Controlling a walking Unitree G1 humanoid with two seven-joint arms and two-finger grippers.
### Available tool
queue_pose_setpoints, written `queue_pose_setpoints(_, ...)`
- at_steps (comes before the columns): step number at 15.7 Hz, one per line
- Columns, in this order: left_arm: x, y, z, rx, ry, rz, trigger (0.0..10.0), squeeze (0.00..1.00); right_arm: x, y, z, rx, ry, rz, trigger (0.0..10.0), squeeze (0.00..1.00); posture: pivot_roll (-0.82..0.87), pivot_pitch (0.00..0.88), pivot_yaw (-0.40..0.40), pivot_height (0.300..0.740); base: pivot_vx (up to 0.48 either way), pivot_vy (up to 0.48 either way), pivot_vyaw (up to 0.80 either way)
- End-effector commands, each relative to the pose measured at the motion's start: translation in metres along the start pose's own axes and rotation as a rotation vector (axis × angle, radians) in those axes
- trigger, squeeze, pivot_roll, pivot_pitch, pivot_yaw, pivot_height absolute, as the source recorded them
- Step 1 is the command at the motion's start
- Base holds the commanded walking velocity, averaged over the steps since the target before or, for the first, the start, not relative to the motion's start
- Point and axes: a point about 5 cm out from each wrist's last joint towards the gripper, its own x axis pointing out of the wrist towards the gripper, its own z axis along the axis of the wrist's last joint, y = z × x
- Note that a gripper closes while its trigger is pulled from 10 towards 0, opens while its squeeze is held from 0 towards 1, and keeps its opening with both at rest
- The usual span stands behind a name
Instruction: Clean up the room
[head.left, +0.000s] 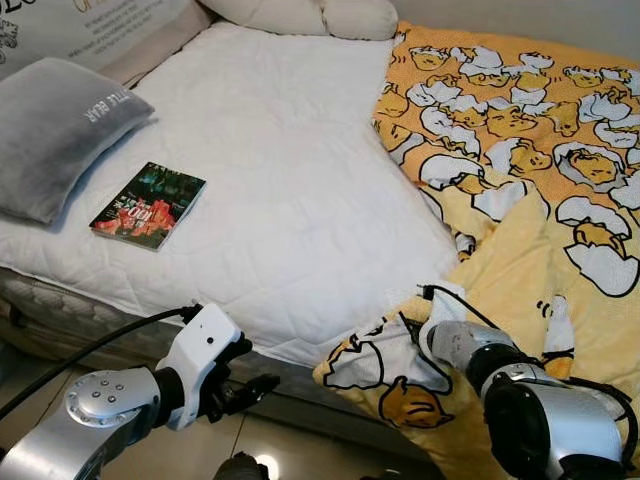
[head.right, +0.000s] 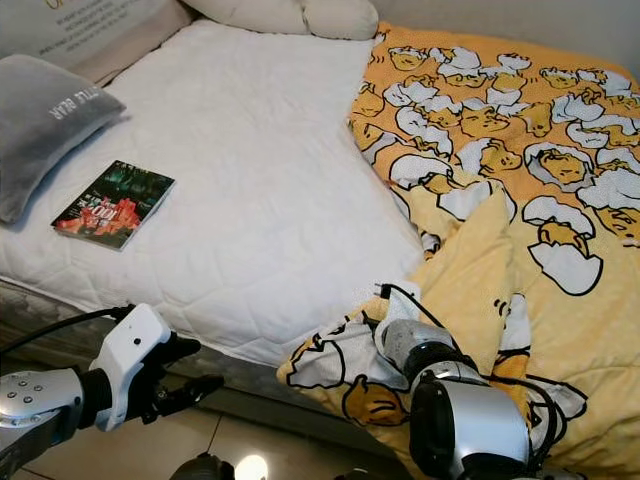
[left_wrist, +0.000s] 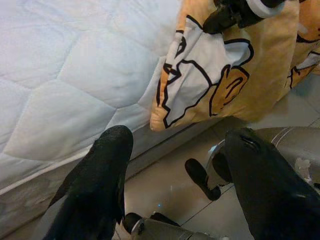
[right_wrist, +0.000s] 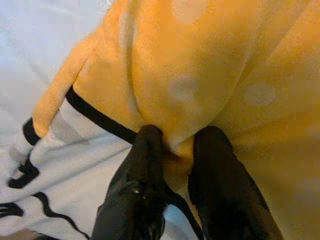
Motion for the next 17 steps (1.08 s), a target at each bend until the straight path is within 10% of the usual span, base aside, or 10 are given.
queue_pose_setpoints(1, -0.001, 0.0, 0.001, 0.007, 0.007, -0.012, 10.0, 0.0, 0.001, -0.004, -0.006, 0.048, 0.023, 0.017, 0.0, 0.0, 0.25, 0.081, -0.038, 0.74, 0.0, 0.0, 0.0)
queue_pose_setpoints(10, -0.001, 0.014, -0.001, 0.021, -0.002, 0.037, 10.0, 0.0, 0.001, -0.011, -0.006, 0.107, -0.013, 0.235, 0.0, 0.0, 0.21, 0.0, -0.027, 0.74, 0.0, 0.0, 0.0)
queue_pose_setpoints(17, 0.011, 0.017, -0.001, 0.025, -0.037, 0.034, 10.0, 0.0, -0.03, -0.003, -0.014, -0.192, 0.03, 1.004, 0.0, 0.0, 0.14, 0.0, 0.01, 0.74, 0.0, 0.0, 0.0)
